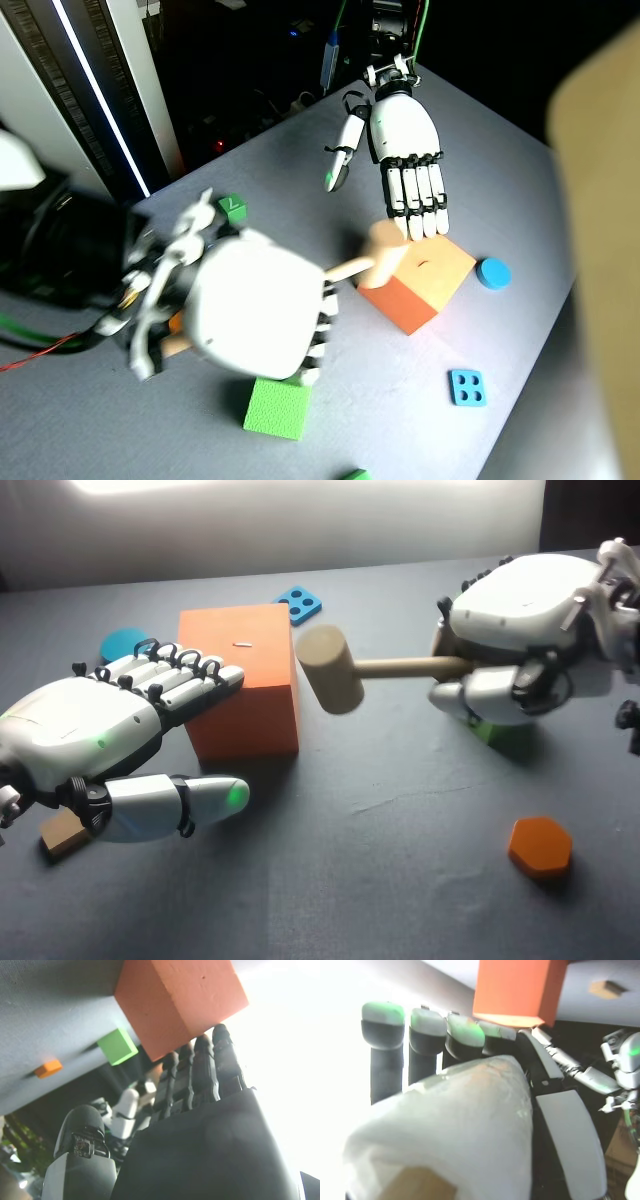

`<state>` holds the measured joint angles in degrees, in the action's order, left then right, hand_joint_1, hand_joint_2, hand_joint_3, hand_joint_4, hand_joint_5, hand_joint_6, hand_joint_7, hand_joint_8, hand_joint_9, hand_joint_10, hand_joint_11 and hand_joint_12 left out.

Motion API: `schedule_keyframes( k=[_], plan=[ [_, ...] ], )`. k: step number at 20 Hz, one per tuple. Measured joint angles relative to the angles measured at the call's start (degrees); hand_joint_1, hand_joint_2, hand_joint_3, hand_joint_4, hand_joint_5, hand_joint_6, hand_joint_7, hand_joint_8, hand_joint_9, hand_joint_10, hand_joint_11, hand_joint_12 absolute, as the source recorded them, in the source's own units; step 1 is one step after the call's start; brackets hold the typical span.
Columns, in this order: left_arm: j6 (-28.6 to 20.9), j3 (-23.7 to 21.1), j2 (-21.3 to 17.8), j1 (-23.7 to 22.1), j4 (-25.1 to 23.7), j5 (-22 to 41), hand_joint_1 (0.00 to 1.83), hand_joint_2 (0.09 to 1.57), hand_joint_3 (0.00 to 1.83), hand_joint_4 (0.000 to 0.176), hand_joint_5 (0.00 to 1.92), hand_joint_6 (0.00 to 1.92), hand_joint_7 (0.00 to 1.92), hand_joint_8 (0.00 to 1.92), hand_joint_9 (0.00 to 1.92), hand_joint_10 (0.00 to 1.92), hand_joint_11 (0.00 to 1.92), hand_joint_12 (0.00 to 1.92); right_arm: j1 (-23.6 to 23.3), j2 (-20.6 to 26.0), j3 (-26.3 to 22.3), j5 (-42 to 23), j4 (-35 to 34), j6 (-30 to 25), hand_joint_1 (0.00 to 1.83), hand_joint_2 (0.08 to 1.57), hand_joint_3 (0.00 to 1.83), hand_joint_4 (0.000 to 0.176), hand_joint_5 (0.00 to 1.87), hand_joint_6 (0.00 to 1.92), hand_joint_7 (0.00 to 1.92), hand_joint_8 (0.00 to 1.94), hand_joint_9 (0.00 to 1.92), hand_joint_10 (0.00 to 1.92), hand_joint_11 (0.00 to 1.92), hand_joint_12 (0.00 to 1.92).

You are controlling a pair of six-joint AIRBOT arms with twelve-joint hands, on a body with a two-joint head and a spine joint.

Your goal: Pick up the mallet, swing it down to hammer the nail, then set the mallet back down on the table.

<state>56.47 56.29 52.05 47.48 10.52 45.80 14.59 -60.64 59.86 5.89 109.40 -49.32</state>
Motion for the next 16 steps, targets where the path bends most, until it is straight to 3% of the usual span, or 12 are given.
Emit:
schedule_keyframes(
  k=[5, 7, 13, 16],
  plan=[
    [0.0, -0.1, -0.5, -0.9, 0.0, -1.1, 0.0, 1.22, 0.0, 0.0, 0.1, 0.0, 0.1, 0.0, 0.07, 0.0, 0.01, 0.03, 3.8, -0.6, 0.2, -11.0, 2.8, 8.6, 0.33, 1.54, 0.0, 0.0, 0.96, 1.92, 1.1, 1.94, 1.08, 1.92, 1.05, 1.92],
    [0.0, -0.7, -1.2, -1.8, 0.0, -2.6, 0.0, 1.21, 0.0, 0.0, 0.11, 0.0, 0.11, 0.01, 0.09, 0.01, 0.02, 0.05, 5.0, -2.8, 0.5, -10.8, 2.9, 12.0, 0.38, 1.53, 0.0, 0.0, 0.97, 1.92, 1.1, 1.94, 1.08, 1.92, 1.05, 1.92],
    [-1.9, -1.1, -3.3, -4.9, -2.0, -5.1, 0.0, 1.21, 0.0, 0.0, 0.11, 0.01, 0.12, 0.01, 0.1, 0.01, 0.0, 0.11, 5.4, -10.9, 7.2, -9.3, 2.7, 12.7, 0.32, 1.54, 0.0, 0.0, 0.96, 1.92, 1.1, 1.94, 1.08, 1.92, 1.05, 1.92],
    [-5.6, -1.1, -4.7, -8.1, -8.2, -6.7, 0.0, 1.22, 0.0, 0.0, 0.12, 0.0, 0.13, 0.0, 0.1, 0.0, 0.0, 0.13, 5.4, -15.4, 10.2, -8.2, 2.7, 15.5, 0.35, 1.53, 0.0, 0.0, 0.95, 1.92, 1.1, 1.94, 1.08, 1.92, 1.04, 1.92]
  ],
)
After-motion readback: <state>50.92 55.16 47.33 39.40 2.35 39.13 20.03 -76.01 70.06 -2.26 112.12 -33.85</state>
